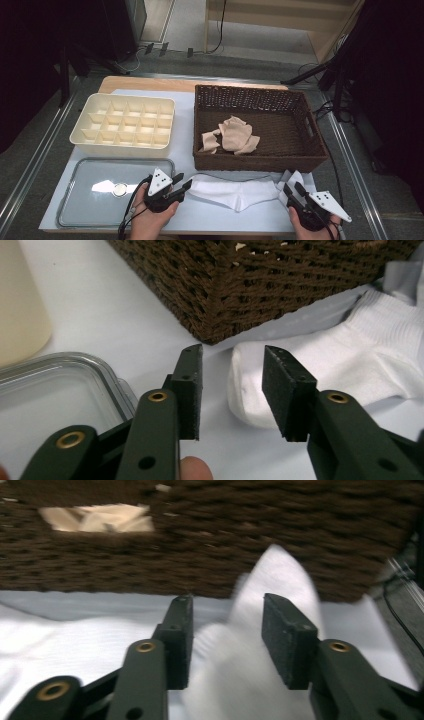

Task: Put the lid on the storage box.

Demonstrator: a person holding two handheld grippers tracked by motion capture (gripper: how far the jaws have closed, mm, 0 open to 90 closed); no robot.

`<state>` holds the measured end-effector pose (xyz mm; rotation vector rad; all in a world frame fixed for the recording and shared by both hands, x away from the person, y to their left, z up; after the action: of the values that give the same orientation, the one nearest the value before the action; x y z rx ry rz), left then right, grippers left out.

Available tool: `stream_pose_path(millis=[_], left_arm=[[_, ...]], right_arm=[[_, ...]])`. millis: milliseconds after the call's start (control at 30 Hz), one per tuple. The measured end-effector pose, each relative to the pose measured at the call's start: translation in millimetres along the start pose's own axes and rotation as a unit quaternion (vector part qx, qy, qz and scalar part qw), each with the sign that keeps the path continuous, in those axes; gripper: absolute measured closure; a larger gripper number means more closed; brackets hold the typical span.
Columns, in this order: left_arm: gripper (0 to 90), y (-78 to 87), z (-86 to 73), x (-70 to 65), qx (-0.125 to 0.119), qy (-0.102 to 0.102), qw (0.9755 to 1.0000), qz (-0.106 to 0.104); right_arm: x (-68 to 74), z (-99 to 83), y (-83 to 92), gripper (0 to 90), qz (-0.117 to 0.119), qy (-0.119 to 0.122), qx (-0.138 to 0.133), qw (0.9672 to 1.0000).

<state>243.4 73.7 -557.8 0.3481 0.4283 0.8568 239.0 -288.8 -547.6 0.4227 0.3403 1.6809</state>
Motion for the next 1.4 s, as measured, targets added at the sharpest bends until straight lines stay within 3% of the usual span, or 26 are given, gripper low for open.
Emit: stream_pose_path(millis=[167, 233, 333, 367, 467, 533, 600, 667, 733, 900, 1067, 1200, 1267, 1333, 1400], left_arm=[[59.0, 0.0, -2.3, 1.9, 0.000, 0.003, 1.0000, 0.001], [59.0, -0.5, -2.8, 2.0, 0.001, 0.003, 1.0000, 0.001], [59.0, -1.6, -1.8, 0.5, -0.001, 0.004, 1.0000, -0.002], [59.1, -1.9, -1.7, -0.1, -0.001, 0.003, 1.0000, -0.003], [59.2, -3.7, -3.4, -1.7, 0.003, -0.001, 1.0000, -0.007], [59.2, -4.2, -4.8, -2.2, 0.004, -0.002, 1.0000, -0.008], [59.3, -3.2, -4.7, -2.0, 0.003, -0.001, 1.0000, -0.008], [59.4, -1.5, -3.4, -1.6, -0.001, 0.000, 1.0000, -0.008], [59.5, -0.5, -2.2, -1.1, -0.005, 0.002, 1.0000, -0.007], [59.7, -0.4, -1.4, -1.7, -0.007, 0.003, 0.9999, -0.011], [59.5, 0.0, -1.3, -3.4, -0.008, 0.003, 0.9999, -0.015], [59.3, 1.4, 0.4, -5.8, -0.012, 0.001, 0.9998, -0.017], [59.0, 1.2, 0.2, -6.6, -0.011, 0.000, 0.9998, -0.018], [59.0, 0.9, -0.4, -7.3, -0.010, -0.001, 0.9998, -0.020], [59.0, 1.3, -0.6, -7.6, -0.010, -0.002, 0.9997, -0.021]], right_arm=[[-22.6, -12.0, -9.6, 37.8, -0.041, -0.006, 0.032, 0.9986], [-24.5, -16.4, -12.7, 38.9, -0.034, -0.016, 0.042, 0.9984], [-21.9, -20.2, -15.1, 46.6, -0.023, -0.018, 0.040, 0.9988], [-21.6, -20.4, -14.9, 55.9, -0.023, -0.018, 0.041, 0.9987], [-19.9, -20.8, -15.8, 72.6, -0.012, -0.020, 0.042, 0.9988], [-19.1, -18.8, -15.6, 79.4, -0.006, -0.026, 0.047, 0.9985], [-18.5, -15.3, -13.5, 81.2, -0.011, -0.024, 0.050, 0.9984], [-16.4, -10.2, -9.9, 81.3, -0.013, -0.022, 0.036, 0.9990], [-12.4, -3.2, -3.5, 81.3, -0.017, -0.016, 0.018, 0.9996], [12.3, 11.3, 10.2, 81.0, 0.007, 0.003, -0.017, 0.9998], [39.3, 9.5, 7.8, 80.1, 0.022, 0.037, -0.018, 0.9989], [70.0, -1.9, -1.5, 76.6, 0.069, 0.046, -0.003, 0.9966], [81.2, -6.0, -5.3, 66.2, 0.101, 0.056, 0.000, 0.9933], [85.3, -4.5, -4.4, 62.9, 0.126, 0.044, -0.014, 0.9909], [80.5, 2.1, 0.6, 62.0, 0.134, 0.019, -0.028, 0.9904]])
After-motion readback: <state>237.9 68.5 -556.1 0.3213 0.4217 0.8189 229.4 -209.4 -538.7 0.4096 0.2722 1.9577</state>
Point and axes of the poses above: each handheld gripper's, and its own axes: y roughly backward along the jaws, z roughly out of its top, x roughly to its left, the point moved 7 cm from there along -y, roughly forward along the jaws, and after that the axes turned 4 degrees about -z, right-handed, at the moved point
